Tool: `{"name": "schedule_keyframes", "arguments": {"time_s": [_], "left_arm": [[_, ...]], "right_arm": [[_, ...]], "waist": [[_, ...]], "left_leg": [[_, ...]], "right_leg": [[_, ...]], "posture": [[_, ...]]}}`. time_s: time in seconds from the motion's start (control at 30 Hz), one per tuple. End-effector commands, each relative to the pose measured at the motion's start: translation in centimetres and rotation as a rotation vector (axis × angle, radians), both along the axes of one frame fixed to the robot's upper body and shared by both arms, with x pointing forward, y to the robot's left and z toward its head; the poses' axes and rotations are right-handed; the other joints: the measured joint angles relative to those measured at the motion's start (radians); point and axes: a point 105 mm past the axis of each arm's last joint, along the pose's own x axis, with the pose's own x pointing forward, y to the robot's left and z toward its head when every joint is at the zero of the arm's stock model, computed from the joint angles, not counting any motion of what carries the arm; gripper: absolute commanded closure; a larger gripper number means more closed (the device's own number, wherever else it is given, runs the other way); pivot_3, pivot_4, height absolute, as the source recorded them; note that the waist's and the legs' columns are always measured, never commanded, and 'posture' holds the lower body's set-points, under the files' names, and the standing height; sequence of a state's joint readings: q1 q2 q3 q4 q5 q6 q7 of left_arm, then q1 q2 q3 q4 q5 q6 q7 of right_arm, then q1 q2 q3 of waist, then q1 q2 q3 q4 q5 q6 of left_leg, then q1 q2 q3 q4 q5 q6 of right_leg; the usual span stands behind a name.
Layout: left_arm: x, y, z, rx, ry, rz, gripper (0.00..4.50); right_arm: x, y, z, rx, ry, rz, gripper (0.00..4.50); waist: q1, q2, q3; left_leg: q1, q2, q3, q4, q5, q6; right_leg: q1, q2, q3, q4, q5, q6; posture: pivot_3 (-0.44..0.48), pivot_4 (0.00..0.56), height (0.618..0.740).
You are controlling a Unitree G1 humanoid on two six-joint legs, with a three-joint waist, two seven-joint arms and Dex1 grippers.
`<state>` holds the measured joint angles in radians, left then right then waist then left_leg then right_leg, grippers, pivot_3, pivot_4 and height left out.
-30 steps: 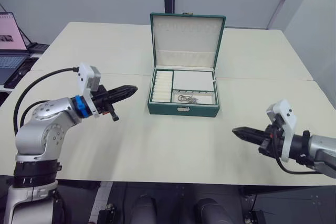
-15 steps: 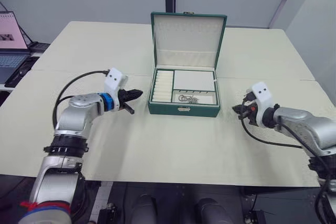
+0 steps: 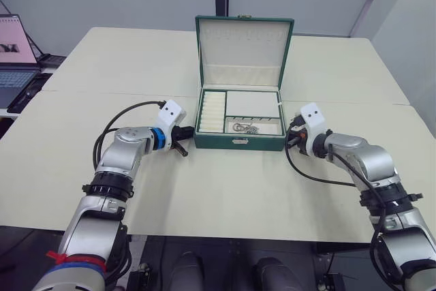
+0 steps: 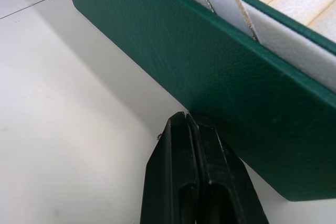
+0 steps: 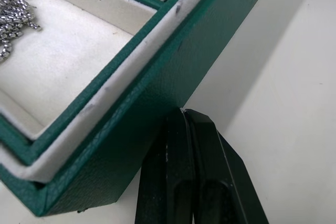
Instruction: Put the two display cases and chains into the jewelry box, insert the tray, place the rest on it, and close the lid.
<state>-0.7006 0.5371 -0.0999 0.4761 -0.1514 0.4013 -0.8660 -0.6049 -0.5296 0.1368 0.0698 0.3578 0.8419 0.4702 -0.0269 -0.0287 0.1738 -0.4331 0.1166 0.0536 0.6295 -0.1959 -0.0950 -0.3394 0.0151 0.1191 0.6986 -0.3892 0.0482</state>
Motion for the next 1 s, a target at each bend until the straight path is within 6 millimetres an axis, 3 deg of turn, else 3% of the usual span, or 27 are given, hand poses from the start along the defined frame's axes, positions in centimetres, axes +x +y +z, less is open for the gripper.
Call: {"name": "schedule_keyframes", "arguments": {"time_s": [0.03,0.33,0.63,0.87,1.0], "left_arm": [[-1.2,-1.9,1.1,-0.022,-0.026,-0.096,4.5],[-4.3,-1.9,0.6,-0.011,0.023,-0.133,4.5],[-8.1,-1.2,-0.3,0.022,0.099,-0.162,4.5],[-8.0,-0.8,-0.7,0.023,0.105,-0.145,4.5],[-7.0,0.3,-0.4,0.013,0.08,-0.081,4.5]], "right_arm": [[-1.2,2.5,1.9,0.048,-0.059,0.092,4.48],[-4.0,3.8,1.9,0.064,-0.038,0.123,4.48],[-7.9,4.7,1.2,0.092,0.005,0.125,4.48],[-8.6,4.9,1.0,0.107,0.02,0.097,4.48],[-7.9,3.1,1.0,0.074,0.008,0.03,4.48]], "waist": [[0.0,0.0,0.0],[-0.004,0.0,0.0],[-0.005,0.0,0.0],[-0.004,0.0,0.0],[-0.002,0.0,0.0]], "left_leg": [[0.0,0.0,0.0,0.0,0.0,0.0],[0.0,0.0,0.001,-0.001,0.0,0.0],[0.0,0.0,0.001,-0.002,0.0,0.0],[0.0,0.0,0.001,-0.002,0.0,0.0],[0.0,0.0,0.001,-0.002,0.0,0.0]], "right_leg": [[0.0,0.0,0.0,0.0,0.0,0.0],[-0.001,0.0,0.001,0.0,0.0,0.0],[-0.002,0.0,0.002,0.0,0.0,0.0],[-0.002,0.0,0.002,0.0,0.0,0.0],[-0.002,0.0,0.002,0.0,0.0,0.0]], "posture": [[0.0,0.15,0.74],[0.0,0.15,0.74],[0.0,0.15,0.74],[0.0,0.15,0.74],[0.0,0.15,0.74]]}}
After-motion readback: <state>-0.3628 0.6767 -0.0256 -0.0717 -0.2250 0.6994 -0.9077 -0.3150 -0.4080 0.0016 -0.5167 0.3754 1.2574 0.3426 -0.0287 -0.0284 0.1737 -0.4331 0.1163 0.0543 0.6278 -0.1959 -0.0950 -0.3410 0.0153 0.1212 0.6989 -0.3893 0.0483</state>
